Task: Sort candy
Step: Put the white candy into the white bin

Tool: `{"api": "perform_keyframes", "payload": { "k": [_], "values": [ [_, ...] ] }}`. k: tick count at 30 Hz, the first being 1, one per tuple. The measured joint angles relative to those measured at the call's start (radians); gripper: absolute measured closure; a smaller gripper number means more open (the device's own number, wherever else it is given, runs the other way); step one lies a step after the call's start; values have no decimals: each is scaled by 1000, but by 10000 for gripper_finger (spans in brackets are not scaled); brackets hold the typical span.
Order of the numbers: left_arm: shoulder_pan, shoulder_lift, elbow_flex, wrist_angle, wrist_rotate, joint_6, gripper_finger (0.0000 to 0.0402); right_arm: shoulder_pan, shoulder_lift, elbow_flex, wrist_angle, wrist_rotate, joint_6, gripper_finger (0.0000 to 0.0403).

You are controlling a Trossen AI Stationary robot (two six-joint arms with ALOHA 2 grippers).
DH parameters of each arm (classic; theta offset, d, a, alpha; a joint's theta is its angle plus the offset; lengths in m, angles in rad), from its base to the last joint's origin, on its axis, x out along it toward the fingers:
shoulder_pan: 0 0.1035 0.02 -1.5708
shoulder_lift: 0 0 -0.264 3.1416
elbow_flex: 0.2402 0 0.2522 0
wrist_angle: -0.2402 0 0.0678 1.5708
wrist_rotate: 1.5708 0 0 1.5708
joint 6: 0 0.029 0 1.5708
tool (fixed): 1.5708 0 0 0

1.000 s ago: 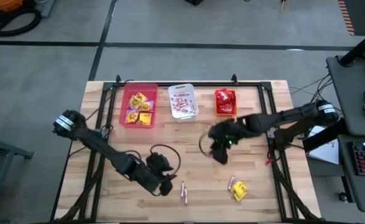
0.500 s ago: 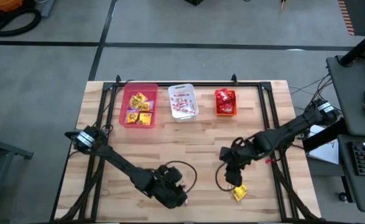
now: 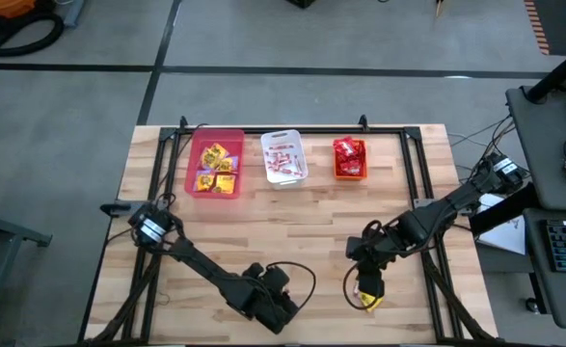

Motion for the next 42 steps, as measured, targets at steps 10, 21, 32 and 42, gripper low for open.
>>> {"api": "perform_keyframes", "payload": {
  "k": [10,21,32,42],
  "values": [
    [-1,23,3,-4,-19,-35,269,1,0,0,0,21,-10,271],
    [-2,21,3,-114,6,-34,323,1,1,0,0,56,-10,271],
    [-2,18,3,-186,15,26,379,1,1,0,0,83,-60,271],
    [-4,-24,-2,-243,21,92,396,1,1,0,3,218,-148,271]
  ]
}}
